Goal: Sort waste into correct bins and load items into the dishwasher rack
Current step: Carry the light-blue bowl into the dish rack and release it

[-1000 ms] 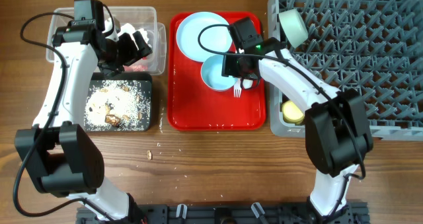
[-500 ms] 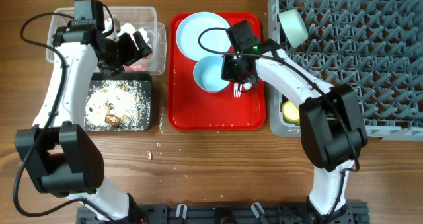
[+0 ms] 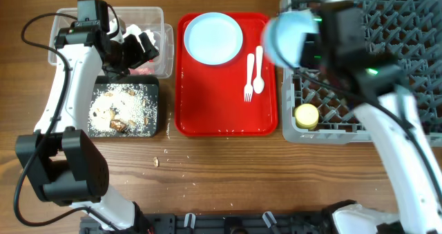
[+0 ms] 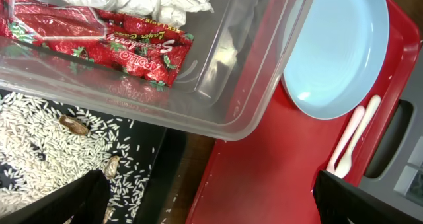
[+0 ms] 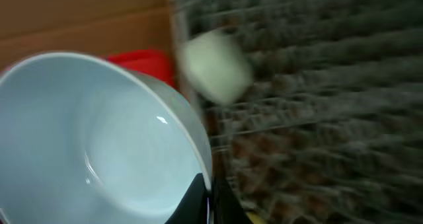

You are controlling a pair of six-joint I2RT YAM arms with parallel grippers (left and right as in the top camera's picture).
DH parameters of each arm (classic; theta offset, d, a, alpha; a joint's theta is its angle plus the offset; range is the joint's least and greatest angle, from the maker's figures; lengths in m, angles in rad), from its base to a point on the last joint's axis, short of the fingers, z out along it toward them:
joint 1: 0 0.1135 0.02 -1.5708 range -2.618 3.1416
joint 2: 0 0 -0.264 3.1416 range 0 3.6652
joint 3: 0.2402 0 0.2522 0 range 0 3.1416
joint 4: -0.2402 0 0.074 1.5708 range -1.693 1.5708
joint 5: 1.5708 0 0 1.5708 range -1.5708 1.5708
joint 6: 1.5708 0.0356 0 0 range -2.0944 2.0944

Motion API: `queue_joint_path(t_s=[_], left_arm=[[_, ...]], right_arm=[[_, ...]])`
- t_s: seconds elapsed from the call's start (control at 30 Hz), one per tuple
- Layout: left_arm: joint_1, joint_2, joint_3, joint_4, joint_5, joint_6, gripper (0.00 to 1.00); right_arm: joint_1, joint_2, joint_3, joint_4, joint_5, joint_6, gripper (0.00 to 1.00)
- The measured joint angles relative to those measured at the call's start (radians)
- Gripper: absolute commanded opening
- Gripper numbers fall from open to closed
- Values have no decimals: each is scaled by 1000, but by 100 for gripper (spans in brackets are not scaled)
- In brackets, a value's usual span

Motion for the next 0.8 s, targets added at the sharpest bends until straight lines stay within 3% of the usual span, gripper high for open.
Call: queue_joint_path(t_s=[0.23,0.4,0.6,0.8], left_arm=[[0,0,0,1,0,0,100],[0,0,0,0,0,0,100],[0,0,0,0,0,0,100],[0,0,0,0,0,0,100]], right_arm=[[-45,56,-45,-133,401,77,4],[-45,168,-61,-156,590,-26,4],[-44,279,-63,-131,681,-190,4],[-20,322,-64,-46,703,-234,4]])
